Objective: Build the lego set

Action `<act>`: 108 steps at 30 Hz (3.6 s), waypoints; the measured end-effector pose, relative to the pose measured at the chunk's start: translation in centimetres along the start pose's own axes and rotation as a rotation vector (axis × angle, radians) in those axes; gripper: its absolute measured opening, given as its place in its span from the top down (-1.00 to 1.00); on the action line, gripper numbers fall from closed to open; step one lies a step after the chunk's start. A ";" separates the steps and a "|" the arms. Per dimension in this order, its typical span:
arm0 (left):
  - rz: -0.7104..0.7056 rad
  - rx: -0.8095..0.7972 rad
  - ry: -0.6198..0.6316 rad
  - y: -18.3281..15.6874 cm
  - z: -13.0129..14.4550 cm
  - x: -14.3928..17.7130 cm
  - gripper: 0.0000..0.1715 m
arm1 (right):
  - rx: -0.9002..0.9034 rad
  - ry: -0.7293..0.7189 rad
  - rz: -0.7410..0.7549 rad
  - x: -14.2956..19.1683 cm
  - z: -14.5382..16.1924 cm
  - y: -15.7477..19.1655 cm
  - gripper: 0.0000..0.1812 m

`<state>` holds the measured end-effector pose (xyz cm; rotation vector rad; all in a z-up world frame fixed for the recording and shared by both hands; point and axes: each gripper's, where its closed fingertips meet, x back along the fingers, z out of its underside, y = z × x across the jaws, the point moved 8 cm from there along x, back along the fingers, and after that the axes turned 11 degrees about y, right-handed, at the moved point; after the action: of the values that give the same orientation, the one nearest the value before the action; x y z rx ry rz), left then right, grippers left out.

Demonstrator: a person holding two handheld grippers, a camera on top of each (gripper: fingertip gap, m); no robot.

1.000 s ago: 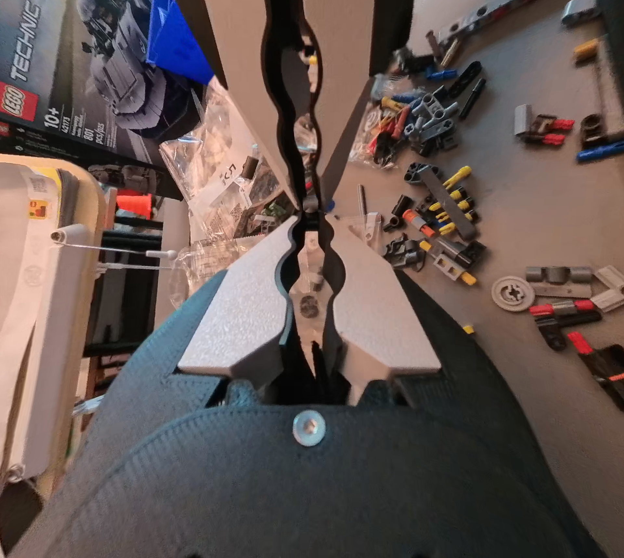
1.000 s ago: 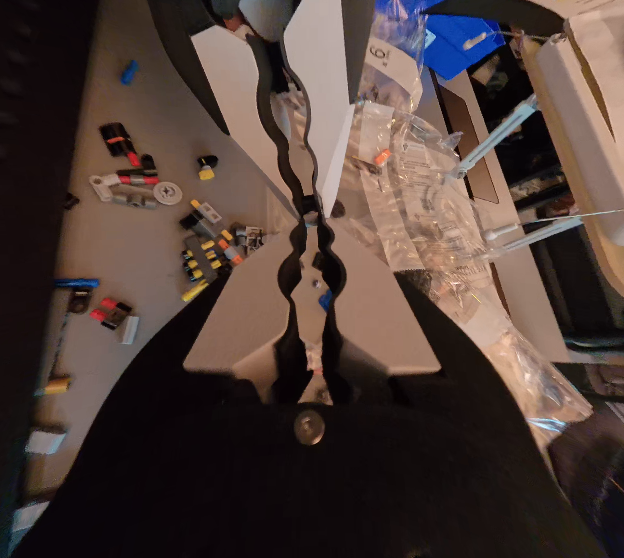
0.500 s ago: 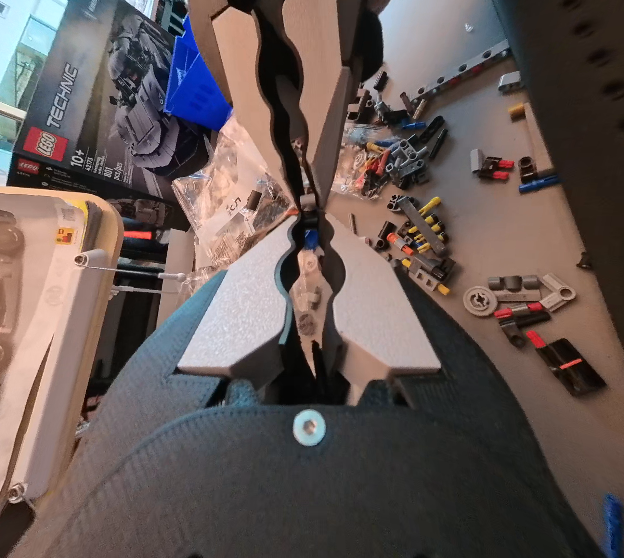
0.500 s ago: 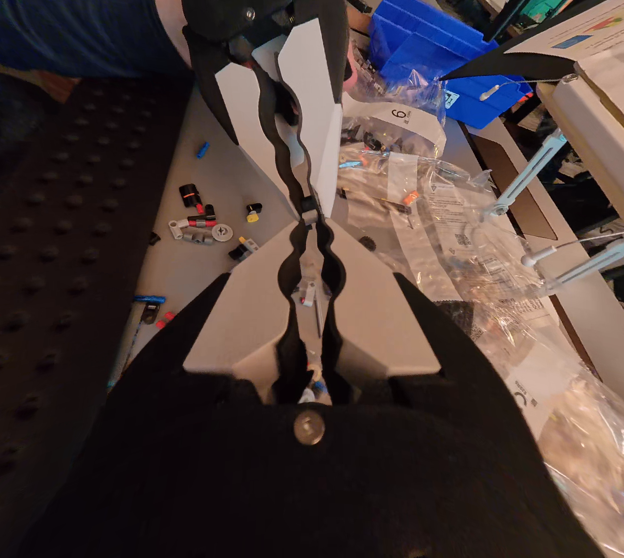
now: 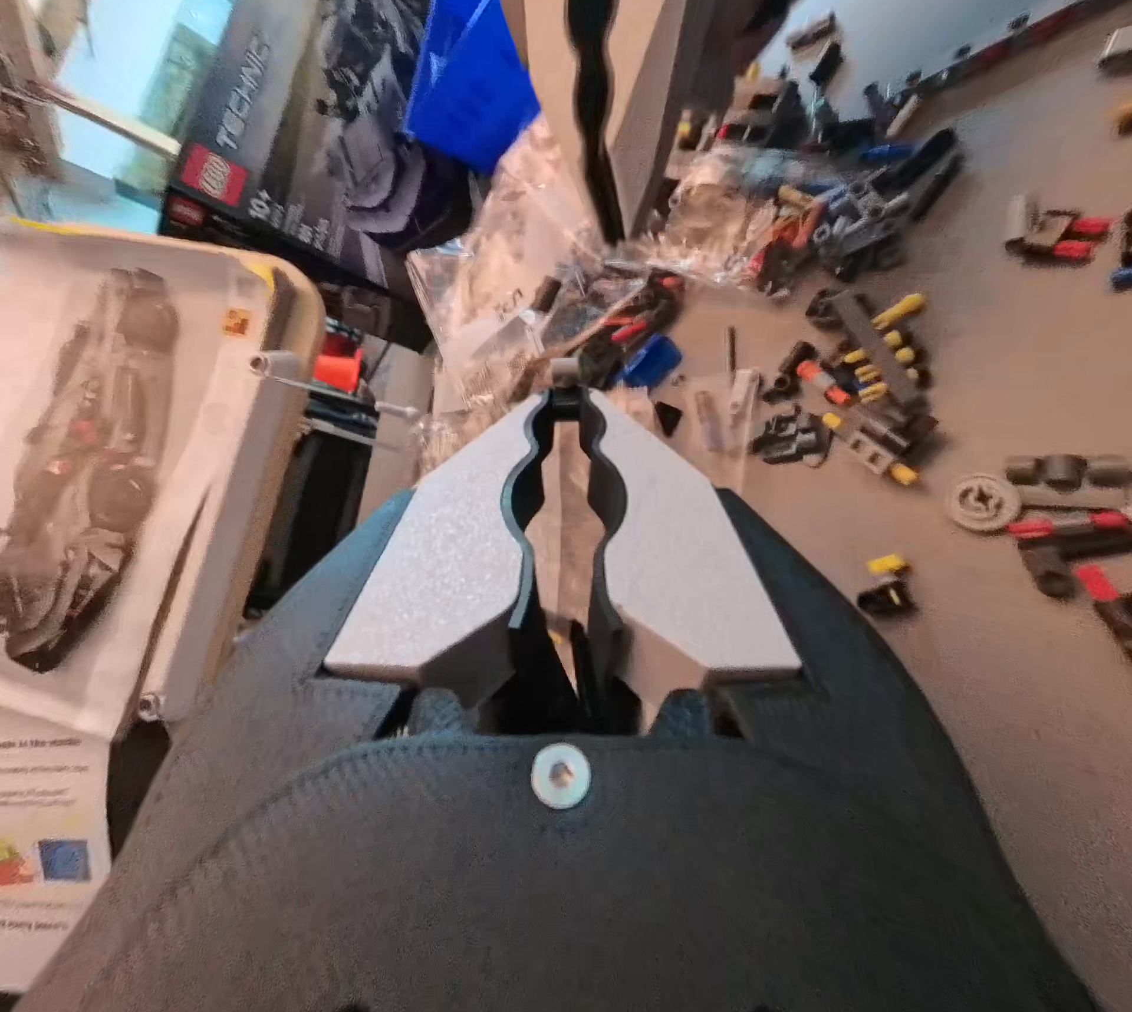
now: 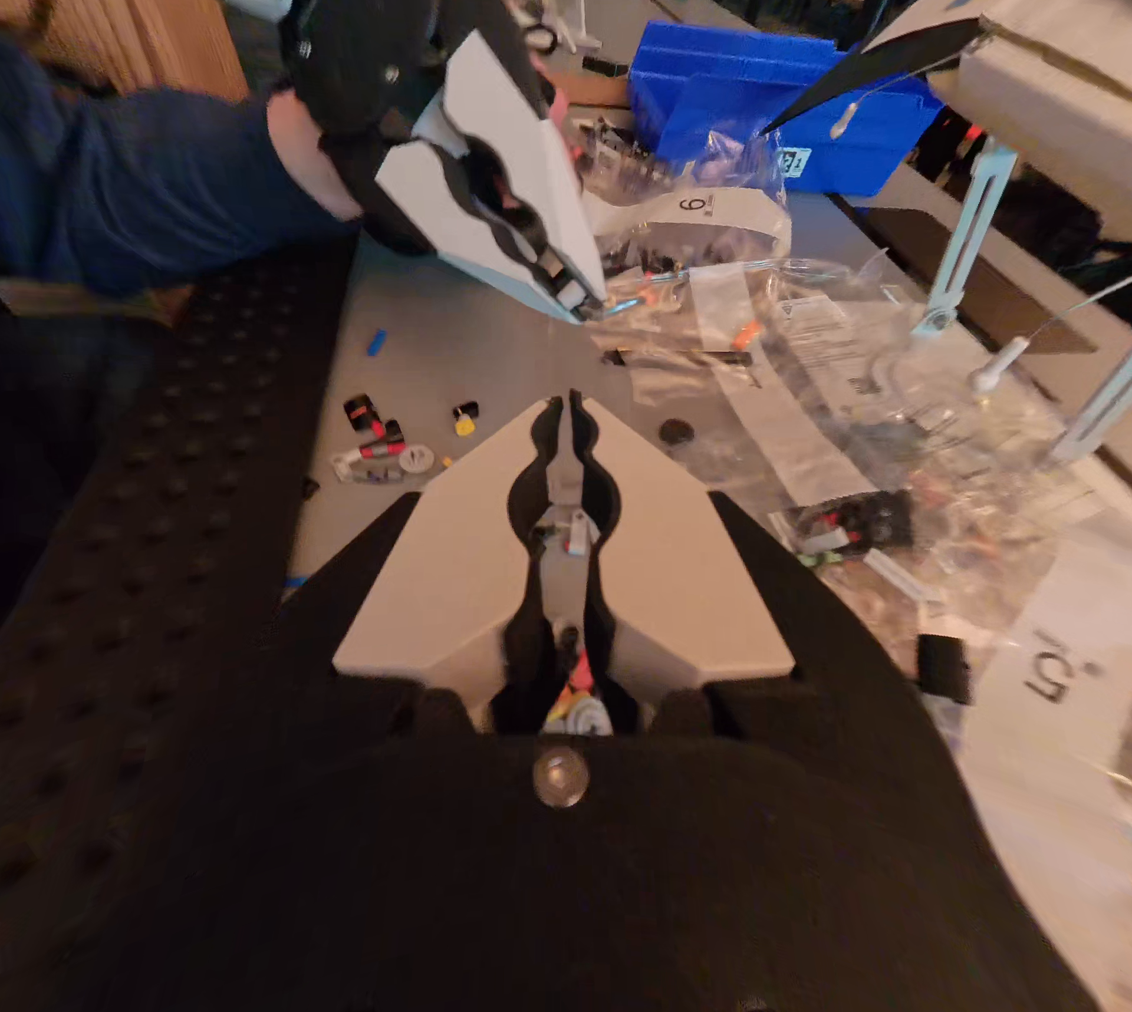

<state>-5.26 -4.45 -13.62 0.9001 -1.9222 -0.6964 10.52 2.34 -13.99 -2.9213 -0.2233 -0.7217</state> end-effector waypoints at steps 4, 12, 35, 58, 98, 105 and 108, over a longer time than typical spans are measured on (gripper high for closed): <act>-0.104 -0.101 0.004 -0.6 -1.5 -0.6 0.93 | -0.118 -0.070 -0.047 -1.0 -0.5 -0.4 0.91; -0.256 -0.215 0.033 -1.3 -2.8 -1.8 0.94 | -0.219 -0.108 -0.076 -1.2 -0.6 -0.6 0.85; -0.351 -0.217 0.146 -1.4 -3.6 -3.3 0.93 | -0.222 -0.066 0.117 -0.4 -0.8 -0.9 0.97; 0.338 0.055 0.112 -3.5 1.9 -1.5 0.85 | 0.017 0.279 -0.107 -1.9 3.0 1.5 0.88; 0.333 -0.110 0.038 -4.6 -0.1 -2.1 0.91 | 0.338 0.315 0.064 -2.7 2.6 2.8 0.95; 0.314 -0.034 0.078 -4.0 0.4 -2.8 0.67 | 0.363 0.330 0.110 -2.7 2.6 2.7 0.95; 0.314 -0.038 0.046 -4.3 0.2 -2.9 0.56 | 0.378 0.329 0.120 -2.8 2.5 2.8 0.95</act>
<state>-3.04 -4.60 -18.32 0.5670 -1.9450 -0.5181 9.68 -0.29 -17.77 -2.3979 -0.1309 -1.0002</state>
